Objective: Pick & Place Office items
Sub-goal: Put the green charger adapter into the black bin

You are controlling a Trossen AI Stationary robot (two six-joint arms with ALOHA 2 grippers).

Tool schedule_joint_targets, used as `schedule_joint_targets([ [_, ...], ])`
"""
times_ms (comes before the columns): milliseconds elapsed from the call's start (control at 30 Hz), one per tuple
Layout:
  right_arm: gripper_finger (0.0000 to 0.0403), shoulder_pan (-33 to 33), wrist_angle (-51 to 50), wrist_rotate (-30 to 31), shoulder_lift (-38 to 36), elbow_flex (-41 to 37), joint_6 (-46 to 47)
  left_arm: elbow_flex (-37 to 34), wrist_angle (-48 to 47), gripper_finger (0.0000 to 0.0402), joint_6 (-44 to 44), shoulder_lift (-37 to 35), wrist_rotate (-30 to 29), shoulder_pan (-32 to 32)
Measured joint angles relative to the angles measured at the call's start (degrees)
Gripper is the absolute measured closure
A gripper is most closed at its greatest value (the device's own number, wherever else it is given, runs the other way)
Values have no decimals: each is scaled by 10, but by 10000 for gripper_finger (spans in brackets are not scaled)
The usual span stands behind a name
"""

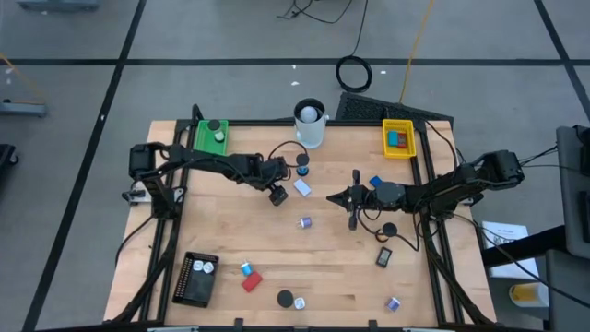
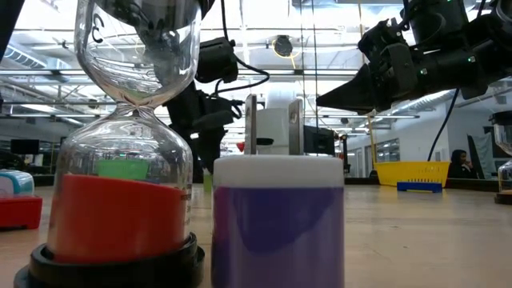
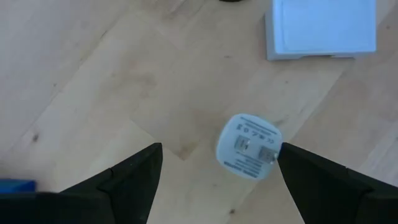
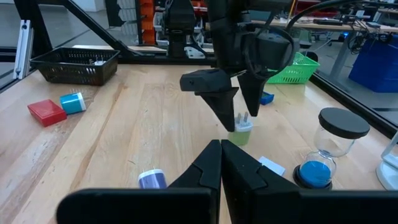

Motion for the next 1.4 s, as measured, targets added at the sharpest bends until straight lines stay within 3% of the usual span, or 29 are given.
schedule_joint_targets([
  [300,401,0,0,0,0,0,1,0,24,80,85,1,26,0],
  [433,402,0,0,0,0,0,2,0,10,86,131,1,10,0],
  [867,402,0,0,0,0,0,2,0,30,185,211,2,10,0],
  [1267,401,0,0,0,0,0,2,-2,46,150,253,11,44,2],
  [1400,402,0,-1,0,0,0,2,-2,47,164,268,35,51,2],
])
